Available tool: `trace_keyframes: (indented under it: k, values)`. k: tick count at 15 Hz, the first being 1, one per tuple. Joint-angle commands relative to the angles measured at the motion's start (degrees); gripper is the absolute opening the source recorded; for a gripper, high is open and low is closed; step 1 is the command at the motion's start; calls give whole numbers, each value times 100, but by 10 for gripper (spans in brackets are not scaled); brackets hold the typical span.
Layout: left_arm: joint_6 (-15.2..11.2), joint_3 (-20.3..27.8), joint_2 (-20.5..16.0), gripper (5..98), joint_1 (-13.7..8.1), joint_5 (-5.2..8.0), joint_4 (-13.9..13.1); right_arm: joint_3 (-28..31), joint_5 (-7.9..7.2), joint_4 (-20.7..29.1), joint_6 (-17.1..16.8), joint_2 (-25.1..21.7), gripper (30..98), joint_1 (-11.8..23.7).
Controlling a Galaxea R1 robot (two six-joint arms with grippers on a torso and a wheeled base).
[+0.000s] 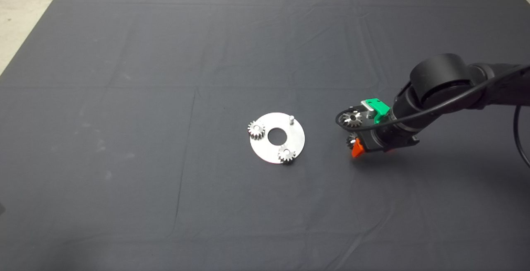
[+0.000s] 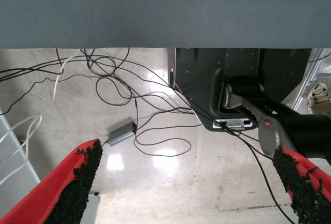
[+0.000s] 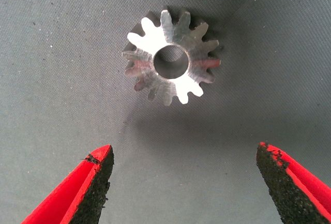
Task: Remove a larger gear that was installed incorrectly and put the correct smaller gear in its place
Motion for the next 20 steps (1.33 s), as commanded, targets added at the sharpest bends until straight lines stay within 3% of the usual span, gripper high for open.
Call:
trace_keyframes:
  k: [1,8,20]
  values:
    - [-29,94,-32,843,8,31,-93,0,-582,-257,-28,13,730,-39]
    - [-29,94,-23,843,8,22,-93,-149,-573,-856,-114,66,730,-75]
    - [-29,94,-30,843,8,13,-93,-149,-582,-1173,-202,181,730,-119]
